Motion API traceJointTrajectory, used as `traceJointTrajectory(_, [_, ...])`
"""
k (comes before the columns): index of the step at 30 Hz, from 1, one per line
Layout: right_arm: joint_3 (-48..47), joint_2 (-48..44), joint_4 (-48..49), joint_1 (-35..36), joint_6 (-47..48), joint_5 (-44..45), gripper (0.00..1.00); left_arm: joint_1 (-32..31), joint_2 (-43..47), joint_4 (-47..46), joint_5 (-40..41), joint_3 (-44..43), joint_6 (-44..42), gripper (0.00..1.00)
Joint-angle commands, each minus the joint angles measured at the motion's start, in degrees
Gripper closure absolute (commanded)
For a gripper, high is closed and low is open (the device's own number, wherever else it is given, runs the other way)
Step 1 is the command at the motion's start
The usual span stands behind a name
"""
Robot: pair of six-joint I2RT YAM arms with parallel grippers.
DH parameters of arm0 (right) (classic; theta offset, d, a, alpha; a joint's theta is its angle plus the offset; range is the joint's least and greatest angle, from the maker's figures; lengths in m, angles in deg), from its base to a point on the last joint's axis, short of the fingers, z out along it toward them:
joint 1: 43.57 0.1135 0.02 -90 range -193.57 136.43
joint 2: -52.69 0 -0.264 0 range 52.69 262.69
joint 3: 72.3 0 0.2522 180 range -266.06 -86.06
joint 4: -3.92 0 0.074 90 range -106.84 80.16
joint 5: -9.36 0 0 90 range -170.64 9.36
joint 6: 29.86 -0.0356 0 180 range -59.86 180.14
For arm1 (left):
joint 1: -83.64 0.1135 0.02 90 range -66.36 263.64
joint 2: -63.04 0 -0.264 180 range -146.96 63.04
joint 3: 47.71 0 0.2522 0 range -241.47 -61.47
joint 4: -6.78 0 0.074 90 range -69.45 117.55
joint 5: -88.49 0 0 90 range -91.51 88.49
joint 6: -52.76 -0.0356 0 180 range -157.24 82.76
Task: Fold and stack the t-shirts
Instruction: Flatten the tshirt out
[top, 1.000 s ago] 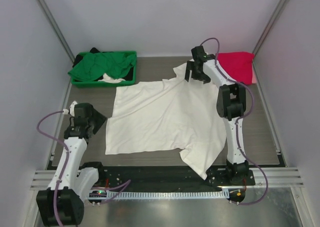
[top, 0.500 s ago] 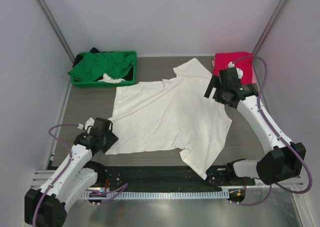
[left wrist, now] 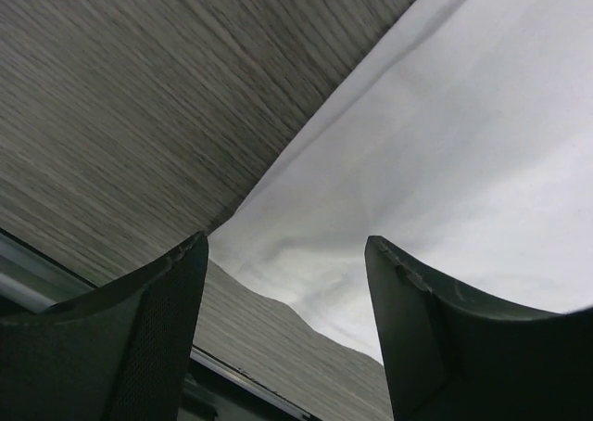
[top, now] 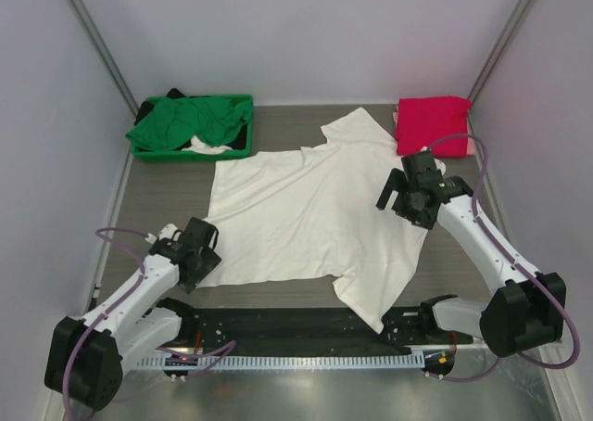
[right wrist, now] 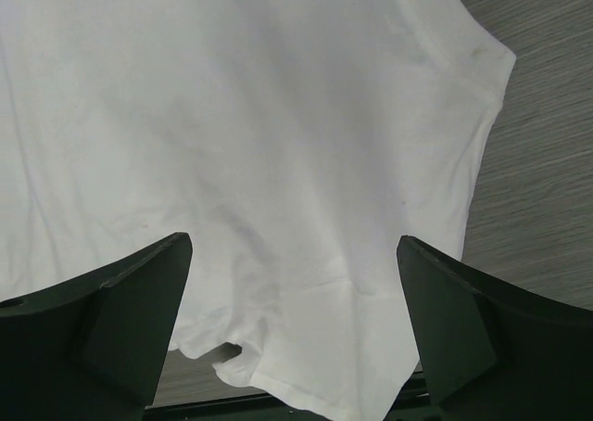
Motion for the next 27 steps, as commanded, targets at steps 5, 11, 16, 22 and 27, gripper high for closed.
traceJointTrajectory(5, [-0.5, -1.6, 2.0, 0.0, -1.0, -2.9, 0.00, -1.5, -2.8, 1.5, -0.4, -2.2, 3.0, 0.10])
traceJointTrajectory(11, [-0.3, -2.0, 2.3, 0.0, -0.8, -3.7, 0.00, -2.7, -0.6, 5.6, 1.7, -3.1, 5.8, 0.01])
traceJointTrajectory(16, [0.4, -2.1, 2.6, 0.0, 0.1, -4.5, 0.00, -2.8, -2.2, 3.9, 3.5, -1.4, 6.9, 0.27])
traceJointTrajectory(22, [1.8, -3.1, 2.6, -0.1, 0.6, -4.5, 0.00, -2.7, -3.8, 2.9, 3.0, -1.2, 6.7, 0.39])
traceJointTrajectory(27, [2.4, -2.9, 2.7, 0.0, 0.1, -5.1, 0.00, -2.7, -2.4, 3.3, 1.5, -0.5, 6.8, 0.35])
